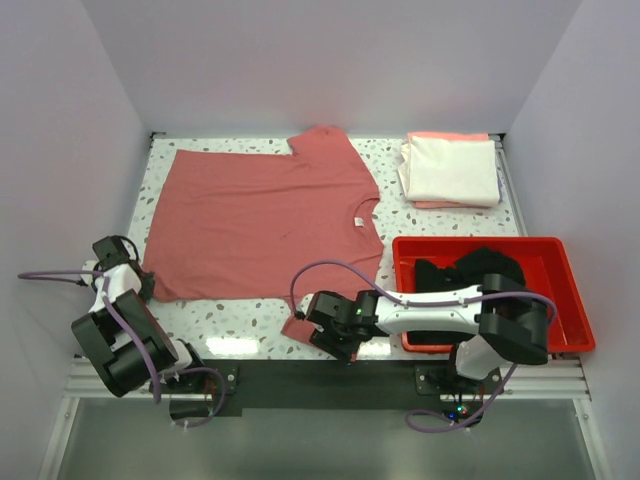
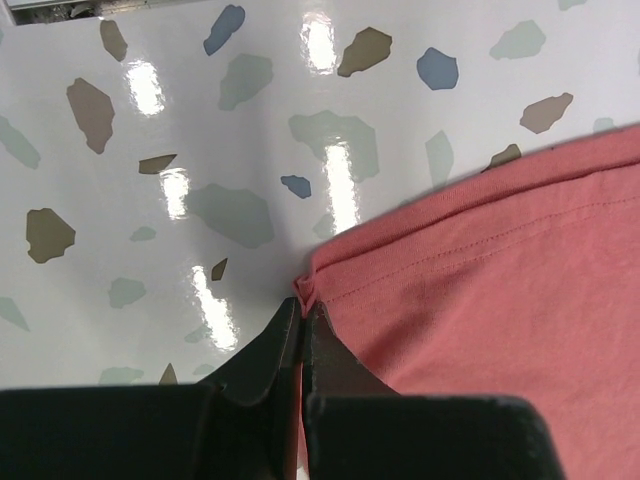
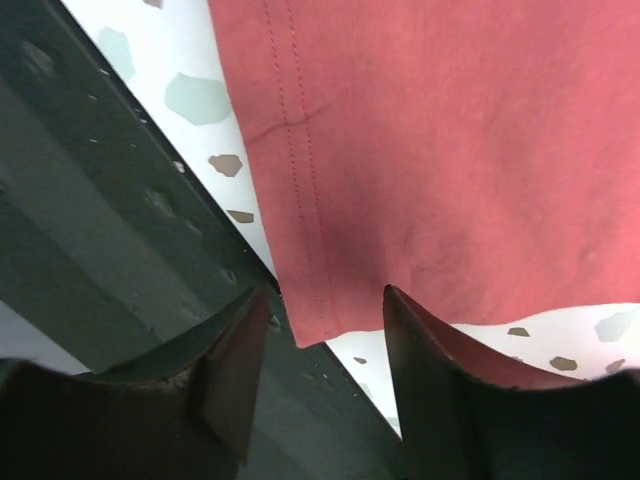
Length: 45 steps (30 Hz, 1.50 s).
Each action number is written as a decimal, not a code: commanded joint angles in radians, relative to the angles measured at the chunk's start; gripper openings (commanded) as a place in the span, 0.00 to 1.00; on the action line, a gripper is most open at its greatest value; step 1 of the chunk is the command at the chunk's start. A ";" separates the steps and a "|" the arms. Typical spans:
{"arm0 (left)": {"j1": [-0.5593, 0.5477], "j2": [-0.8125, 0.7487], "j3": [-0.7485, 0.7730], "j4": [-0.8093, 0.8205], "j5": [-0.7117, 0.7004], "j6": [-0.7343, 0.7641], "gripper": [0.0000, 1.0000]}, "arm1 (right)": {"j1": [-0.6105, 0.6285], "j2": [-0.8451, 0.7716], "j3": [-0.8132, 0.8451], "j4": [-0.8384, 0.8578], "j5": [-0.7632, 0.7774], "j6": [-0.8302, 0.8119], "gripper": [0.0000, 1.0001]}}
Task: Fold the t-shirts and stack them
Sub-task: Flatten the tshirt out, then fold the tshirt
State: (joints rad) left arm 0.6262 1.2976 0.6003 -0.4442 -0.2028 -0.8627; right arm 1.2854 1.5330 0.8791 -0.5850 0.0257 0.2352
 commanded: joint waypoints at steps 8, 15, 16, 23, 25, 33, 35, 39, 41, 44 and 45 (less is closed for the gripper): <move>0.007 -0.023 0.012 0.001 0.036 -0.009 0.00 | 0.011 0.068 -0.032 0.031 0.034 0.061 0.43; 0.007 -0.021 0.027 -0.027 0.026 -0.018 0.00 | 0.020 0.070 -0.025 0.021 0.036 0.113 0.11; 0.009 -0.024 0.030 -0.040 0.022 -0.025 0.00 | 0.025 0.056 -0.022 0.004 0.016 0.113 0.10; 0.009 -0.058 0.036 -0.105 -0.013 -0.074 0.00 | 0.028 -0.073 -0.038 -0.009 -0.182 0.116 0.00; 0.012 -0.073 0.033 -0.117 -0.026 -0.094 0.00 | 0.028 -0.094 -0.045 -0.015 -0.217 0.118 0.00; 0.032 -0.127 0.030 -0.152 -0.032 -0.101 0.00 | 0.029 -0.116 -0.045 -0.045 -0.248 0.104 0.00; 0.032 -0.126 0.038 -0.151 -0.029 -0.091 0.00 | 0.031 -0.131 -0.037 -0.059 -0.224 0.111 0.00; 0.030 -0.115 0.043 -0.130 0.025 -0.072 0.00 | 0.028 -0.157 0.007 -0.078 -0.123 0.127 0.00; 0.026 -0.119 0.033 -0.096 0.043 -0.062 0.00 | 0.019 -0.160 0.027 -0.073 -0.101 0.128 0.00; 0.000 -0.123 0.055 -0.087 0.051 -0.067 0.00 | -0.030 -0.162 0.066 -0.075 -0.067 0.130 0.00; -0.028 -0.118 0.065 -0.087 0.046 -0.071 0.00 | -0.073 -0.163 0.083 -0.073 -0.073 0.127 0.00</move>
State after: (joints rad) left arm 0.6361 1.1873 0.6102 -0.5667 -0.1757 -0.9398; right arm 1.2789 1.4059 0.8925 -0.6472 -0.0937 0.3458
